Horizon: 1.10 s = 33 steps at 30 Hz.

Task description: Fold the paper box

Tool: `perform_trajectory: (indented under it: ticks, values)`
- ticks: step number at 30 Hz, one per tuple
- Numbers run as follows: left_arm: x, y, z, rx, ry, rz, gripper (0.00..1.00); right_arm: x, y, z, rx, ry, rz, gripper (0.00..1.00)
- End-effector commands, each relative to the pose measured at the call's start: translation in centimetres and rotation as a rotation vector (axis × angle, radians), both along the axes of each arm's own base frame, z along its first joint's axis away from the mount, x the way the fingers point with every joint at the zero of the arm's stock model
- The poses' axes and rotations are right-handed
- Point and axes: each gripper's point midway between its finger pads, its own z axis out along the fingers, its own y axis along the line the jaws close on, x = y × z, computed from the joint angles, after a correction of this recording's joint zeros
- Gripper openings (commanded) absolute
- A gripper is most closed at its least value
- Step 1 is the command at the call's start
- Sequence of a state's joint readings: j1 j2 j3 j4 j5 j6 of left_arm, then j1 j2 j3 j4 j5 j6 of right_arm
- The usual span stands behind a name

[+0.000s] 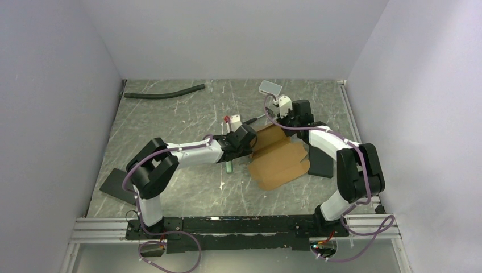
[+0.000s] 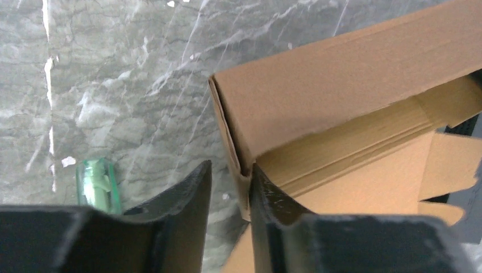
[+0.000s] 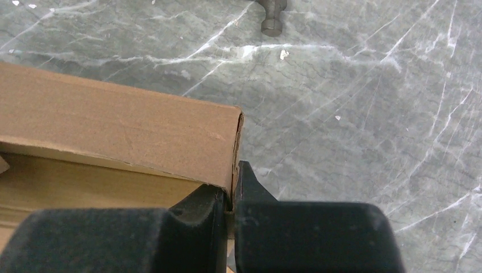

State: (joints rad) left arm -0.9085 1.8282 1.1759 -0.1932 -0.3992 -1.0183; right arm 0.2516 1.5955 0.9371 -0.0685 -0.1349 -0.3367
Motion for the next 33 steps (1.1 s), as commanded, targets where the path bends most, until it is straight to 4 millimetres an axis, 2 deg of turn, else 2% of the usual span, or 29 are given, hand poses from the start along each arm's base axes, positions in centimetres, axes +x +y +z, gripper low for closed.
perform_trajectory:
  ticks: [1,5,8,14,16,23,25,28,33]
  values:
    - [-1.0,-0.2,2.6,-0.05,0.004,-0.023,0.42,0.5,0.4,1.4,-0.023,-0.007,0.047,0.0]
    - [-1.5,0.3,3.5,-0.043,-0.012,-0.058,0.57,0.0,0.9,0.9,-0.032,0.048,0.104,0.0]
    - [-1.9,0.6,5.0,-0.038,-0.047,-0.116,0.65,-0.4,1.1,0.6,-0.053,0.082,0.156,0.0]
    - [-3.8,1.0,8.8,-0.06,-0.196,-0.381,0.82,-1.6,1.6,0.6,-0.126,0.19,0.343,0.0]
    - [-4.3,2.0,9.5,-0.067,-0.237,-0.427,0.87,-2.0,1.8,0.3,-0.164,0.244,0.417,0.0]
    - [-4.4,4.9,7.6,-0.12,-0.191,-0.426,0.86,-2.1,2.6,-2.1,-0.344,0.38,0.547,0.0]
    - [-4.2,4.8,7.4,-0.148,-0.191,-0.418,0.87,-1.5,2.8,-2.6,-0.384,0.373,0.54,0.01]
    - [-4.1,4.3,6.6,-0.185,-0.178,-0.417,0.87,-0.6,3.2,-3.3,-0.419,0.37,0.508,0.08]
    - [-4.0,3.1,4.6,-0.211,-0.115,-0.432,0.84,-0.6,3.5,-3.8,-0.429,0.376,0.489,0.31]
